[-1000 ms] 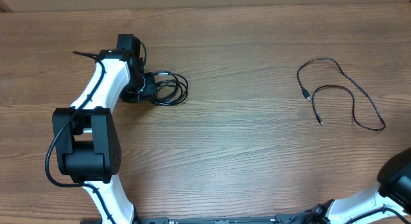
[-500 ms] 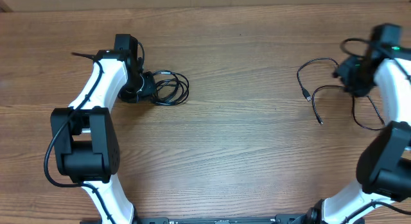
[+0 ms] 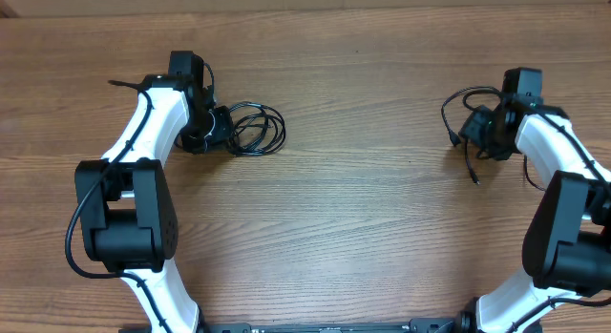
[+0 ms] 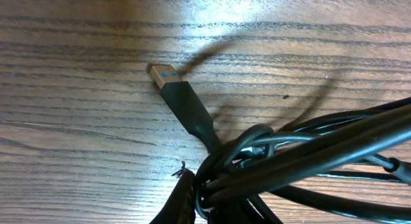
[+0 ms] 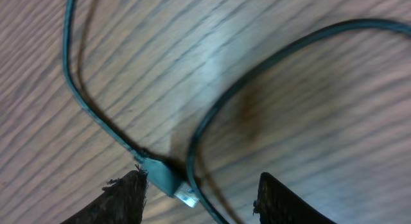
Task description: Untangle cables
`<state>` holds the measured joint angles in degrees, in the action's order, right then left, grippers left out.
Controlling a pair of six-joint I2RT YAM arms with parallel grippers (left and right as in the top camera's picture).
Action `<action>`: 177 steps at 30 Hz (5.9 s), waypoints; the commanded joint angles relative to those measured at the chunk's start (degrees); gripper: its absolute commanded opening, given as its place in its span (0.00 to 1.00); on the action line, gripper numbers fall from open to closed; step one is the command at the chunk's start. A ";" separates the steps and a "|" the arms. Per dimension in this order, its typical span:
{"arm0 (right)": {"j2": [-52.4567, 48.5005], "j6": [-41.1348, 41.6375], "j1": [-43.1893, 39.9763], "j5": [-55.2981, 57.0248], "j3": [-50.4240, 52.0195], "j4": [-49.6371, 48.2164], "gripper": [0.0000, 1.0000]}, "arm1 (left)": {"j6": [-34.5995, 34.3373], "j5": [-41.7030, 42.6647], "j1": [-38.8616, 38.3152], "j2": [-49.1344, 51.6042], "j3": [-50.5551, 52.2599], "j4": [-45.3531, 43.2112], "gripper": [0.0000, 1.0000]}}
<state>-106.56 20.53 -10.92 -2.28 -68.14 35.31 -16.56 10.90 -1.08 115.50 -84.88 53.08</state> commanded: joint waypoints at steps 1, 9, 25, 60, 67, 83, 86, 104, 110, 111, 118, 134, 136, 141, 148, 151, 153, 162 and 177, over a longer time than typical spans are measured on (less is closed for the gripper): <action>0.17 -1.11 1.14 -3.43 2.45 -3.26 0.55 | 0.24 1.20 -0.13 -0.39 0.42 -0.59 0.05; 0.13 -1.22 1.86 -3.39 8.76 -17.57 0.47 | 0.24 1.20 -0.13 -0.39 0.42 -0.63 0.05; 0.02 -6.25 5.40 5.44 12.48 -21.44 0.38 | 0.22 1.22 -0.13 -0.39 0.42 -0.61 0.04; 0.04 2.19 -22.12 6.43 4.09 -7.37 1.00 | 0.26 1.11 -1.53 -0.39 0.42 -1.46 0.10; 0.04 2.21 -21.55 -3.58 -8.59 9.94 1.00 | 0.22 1.25 -1.60 -0.39 0.42 -1.49 0.10; 0.04 2.19 -4.39 -20.94 -8.76 12.83 1.00 | 0.17 27.69 -0.96 -0.46 -2.56 1.01 0.65; 0.04 2.19 -0.20 -20.92 -8.76 12.83 1.00 | 0.02 27.63 -0.96 -0.46 -6.21 3.74 0.62; 0.04 2.19 27.36 -20.11 -8.74 6.88 0.75 | -3.17 0.55 -2.97 0.90 -4.07 1.90 0.36; 0.04 2.16 30.86 -19.21 -8.74 5.46 0.33 | -3.19 0.76 -5.03 3.50 0.94 -2.73 0.04; 0.04 2.16 30.88 -19.19 -8.74 5.49 0.33 | -3.19 2.16 -5.42 4.09 0.94 -2.49 0.04; 0.04 2.14 30.88 -19.21 -8.74 5.70 0.29 | -3.23 17.59 -8.28 5.03 1.01 -2.95 0.04; 0.04 1.95 31.95 -25.18 -8.70 4.44 0.46 | -7.82 3.74 -5.57 3.30 -18.99 9.62 0.04; 0.02 1.97 33.73 -25.16 -8.70 2.21 0.50 | -7.10 0.52 -5.01 3.63 -18.40 12.90 0.04; 0.02 2.23 38.16 -22.77 -8.70 -2.21 0.49 | -1.25 0.07 -4.92 4.44 -14.12 15.17 0.04; 0.02 2.19 45.53 -16.41 -8.70 -7.30 0.43 | 0.28 5.97 -4.92 4.46 -0.72 3.87 0.10; 0.02 2.19 47.74 -12.00 -8.70 -8.26 0.44 | 0.24 7.15 -4.92 4.46 3.76 -1.73 0.09; 0.02 2.21 48.19 -10.47 -8.70 -8.33 0.44 | 0.24 7.13 -4.94 4.46 5.35 -4.26 0.09; -0.02 2.19 48.15 -10.14 -8.70 -8.50 0.43 | -1.60 8.66 -4.96 4.46 6.73 -6.88 0.05; -10.88 2.49 48.15 -18.43 -8.70 -16.28 0.40 | -0.98 8.66 -8.61 4.46 6.75 -6.86 0.04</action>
<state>-115.74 22.70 37.36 -16.64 -76.18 20.93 -17.85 18.41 -7.09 118.45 -79.85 46.59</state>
